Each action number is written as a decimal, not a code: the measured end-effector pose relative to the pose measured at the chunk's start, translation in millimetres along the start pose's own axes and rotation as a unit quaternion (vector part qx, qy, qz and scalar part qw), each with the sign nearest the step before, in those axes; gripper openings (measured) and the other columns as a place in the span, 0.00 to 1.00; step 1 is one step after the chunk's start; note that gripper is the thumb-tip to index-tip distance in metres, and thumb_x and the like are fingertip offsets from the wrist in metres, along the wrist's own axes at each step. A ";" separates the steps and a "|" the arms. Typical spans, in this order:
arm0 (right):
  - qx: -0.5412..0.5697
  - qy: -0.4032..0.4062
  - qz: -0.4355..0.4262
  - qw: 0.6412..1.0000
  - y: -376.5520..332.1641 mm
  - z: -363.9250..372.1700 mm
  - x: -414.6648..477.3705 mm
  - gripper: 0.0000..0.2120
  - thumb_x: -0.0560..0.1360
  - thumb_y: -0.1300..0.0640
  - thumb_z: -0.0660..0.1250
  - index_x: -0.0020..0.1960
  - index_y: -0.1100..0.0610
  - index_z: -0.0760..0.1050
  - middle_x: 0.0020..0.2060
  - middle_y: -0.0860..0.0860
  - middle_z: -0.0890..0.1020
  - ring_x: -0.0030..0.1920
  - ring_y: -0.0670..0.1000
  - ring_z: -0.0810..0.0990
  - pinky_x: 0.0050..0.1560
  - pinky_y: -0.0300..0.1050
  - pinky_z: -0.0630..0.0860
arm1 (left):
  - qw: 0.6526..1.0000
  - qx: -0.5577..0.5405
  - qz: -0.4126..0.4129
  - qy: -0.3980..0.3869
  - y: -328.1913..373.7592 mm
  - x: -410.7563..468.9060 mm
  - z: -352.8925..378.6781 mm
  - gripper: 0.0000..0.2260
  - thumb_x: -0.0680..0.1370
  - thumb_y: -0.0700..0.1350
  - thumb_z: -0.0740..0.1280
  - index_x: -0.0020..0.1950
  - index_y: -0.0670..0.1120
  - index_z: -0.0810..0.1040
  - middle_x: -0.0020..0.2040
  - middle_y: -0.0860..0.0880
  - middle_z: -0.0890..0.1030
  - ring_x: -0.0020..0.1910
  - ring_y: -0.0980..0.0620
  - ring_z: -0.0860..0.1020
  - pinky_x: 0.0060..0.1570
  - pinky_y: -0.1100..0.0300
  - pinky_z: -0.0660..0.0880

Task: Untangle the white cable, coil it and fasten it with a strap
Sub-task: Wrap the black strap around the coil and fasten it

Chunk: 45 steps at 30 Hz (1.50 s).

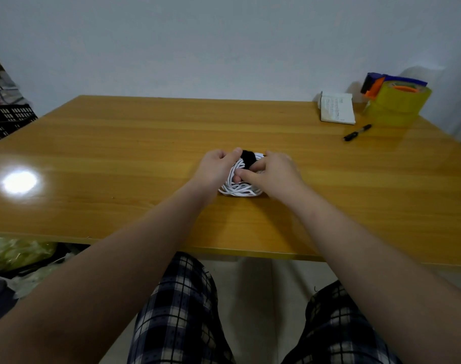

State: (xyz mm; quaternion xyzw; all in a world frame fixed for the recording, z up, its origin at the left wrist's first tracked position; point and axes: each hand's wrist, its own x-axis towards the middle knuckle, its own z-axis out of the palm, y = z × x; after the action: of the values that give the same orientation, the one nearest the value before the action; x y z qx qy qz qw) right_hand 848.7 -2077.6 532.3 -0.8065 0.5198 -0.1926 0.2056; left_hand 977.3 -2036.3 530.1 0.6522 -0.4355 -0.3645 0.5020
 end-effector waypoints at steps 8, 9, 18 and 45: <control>0.429 0.081 0.072 0.897 -7.7 23.7 -14.3 0.01 0.68 0.61 0.74 0.38 0.56 0.83 0.68 0.54 0.71 0.69 0.53 0.68 0.66 0.55 0.68 | 0.994 0.108 0.028 0.002 3.7 2.4 2.2 0.12 0.82 0.55 0.55 0.45 0.48 0.66 0.28 0.49 0.78 0.30 0.52 0.75 0.36 0.56 0.69; 0.436 0.091 0.086 0.891 -8.1 22.6 -15.7 0.01 0.69 0.62 0.73 0.41 0.59 0.83 0.68 0.53 0.70 0.69 0.52 0.67 0.66 0.55 0.68 | 0.992 0.125 0.027 0.001 4.8 1.6 2.2 0.12 0.82 0.55 0.55 0.48 0.47 0.67 0.28 0.49 0.78 0.30 0.53 0.75 0.35 0.57 0.68; 0.037 -0.047 0.010 0.998 -3.8 -4.7 -11.6 0.16 0.81 0.49 0.53 0.38 0.55 0.70 0.57 0.58 0.69 0.66 0.60 0.64 0.64 0.54 0.63 | 0.982 0.173 0.079 0.004 13.4 2.3 4.4 0.11 0.82 0.52 0.57 0.51 0.44 0.68 0.29 0.48 0.76 0.18 0.61 0.72 0.20 0.68 0.66; 0.525 -0.052 0.042 0.848 -9.6 -20.2 -32.6 0.05 0.77 0.63 0.62 0.45 0.56 0.68 0.33 0.55 0.75 0.23 0.47 0.73 0.22 0.38 0.71 | 0.934 0.294 0.199 0.021 12.0 -7.1 6.4 0.13 0.82 0.51 0.56 0.61 0.45 0.68 0.44 0.43 0.78 0.42 0.41 0.77 0.38 0.50 0.72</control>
State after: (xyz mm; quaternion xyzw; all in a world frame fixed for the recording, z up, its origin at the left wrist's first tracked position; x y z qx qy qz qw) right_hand 832.8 -2046.7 551.3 -0.5643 0.3628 -0.3856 0.6335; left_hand 966.4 -2033.2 540.6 0.6780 -0.6338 -0.0989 0.3588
